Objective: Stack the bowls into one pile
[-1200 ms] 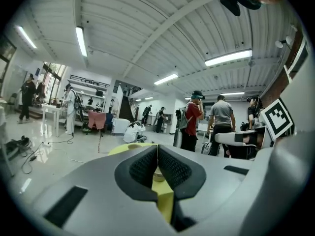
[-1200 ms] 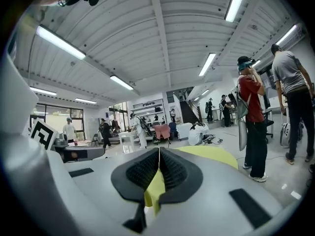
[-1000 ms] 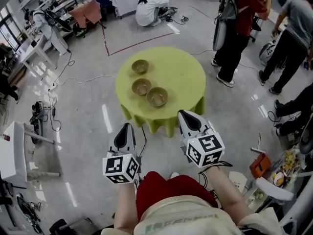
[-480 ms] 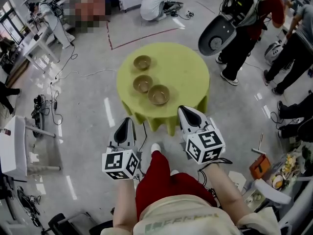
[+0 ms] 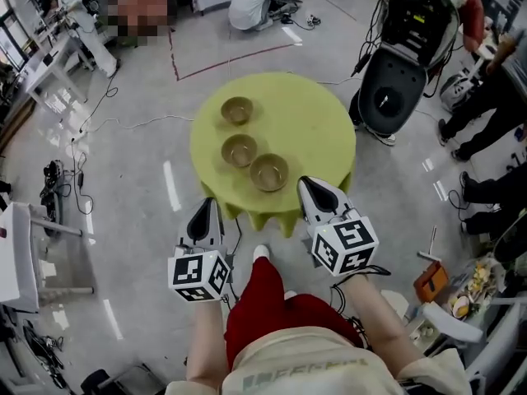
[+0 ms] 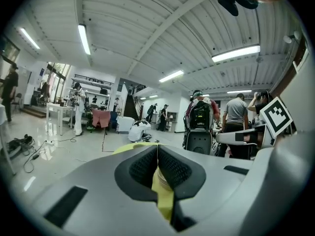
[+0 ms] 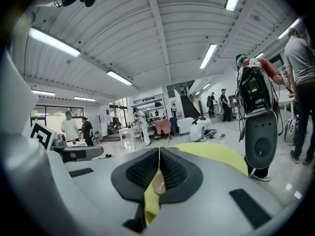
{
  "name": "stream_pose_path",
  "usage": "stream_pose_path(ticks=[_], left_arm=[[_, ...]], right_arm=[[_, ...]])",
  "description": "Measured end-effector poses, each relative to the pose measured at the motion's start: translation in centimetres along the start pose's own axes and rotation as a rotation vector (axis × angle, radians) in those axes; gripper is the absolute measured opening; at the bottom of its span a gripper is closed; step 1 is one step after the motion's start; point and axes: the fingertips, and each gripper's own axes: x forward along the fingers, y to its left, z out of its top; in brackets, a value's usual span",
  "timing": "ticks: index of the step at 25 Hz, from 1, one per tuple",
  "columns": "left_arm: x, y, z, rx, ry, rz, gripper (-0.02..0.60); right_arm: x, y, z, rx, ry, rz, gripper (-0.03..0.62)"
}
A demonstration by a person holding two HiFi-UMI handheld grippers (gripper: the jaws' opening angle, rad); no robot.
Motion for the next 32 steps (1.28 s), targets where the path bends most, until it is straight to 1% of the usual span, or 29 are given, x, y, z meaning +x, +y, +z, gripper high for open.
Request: stream_pose_path(ticks=[3,7,11,14,20,22,26,29,32], left_arm=[[2.4,1.3,0.1,-0.004,0.006,-0.006,0.025],[5.0,3.9,0.9,-0.01,0.018,-0.015,0.025],[7.2,7.1,1.9,-0.008,0.024,-0.018,0.025],[8.7,8.7,2.3,-0.012,0.03,-0.023,0.025],[11.7,10.6,3.0,-0.019,0.033,-0.046,0.025],[12.5,11.0,3.3,-0.022,0.032,-0.058,0.025],[14.0,11.8,3.6,-0.014,0.036,-0.076,0.025],[15.1,12.2,3.8,-0.007,0.043,-0.086,0.023],[16.4,12.6,3.7,-0.005,0.055,-0.092,0.024]], right_arm=[[2.7,-0.6,0.2,0.004,0.004,0.002,0.037],[6.7,-0.3,1.1,0.009,0.01,-0.002,0.037],[10.6,0.2,1.5,0.005,0.035,-0.008,0.037],[12.7,0.0,1.8,0.001,0.051,-0.01,0.037],[15.8,-0.9,2.7,-0.012,0.065,-0.014,0.037],[16.8,-1.1,2.8,-0.015,0.088,-0.005,0.037],[18.7,-1.5,3.2,0.015,0.118,0.031,0.037],[19.9,-1.9,3.4,-0.012,0.134,0.037,0.037],[21.1,-1.9,2.8,-0.039,0.167,0.057,0.037]])
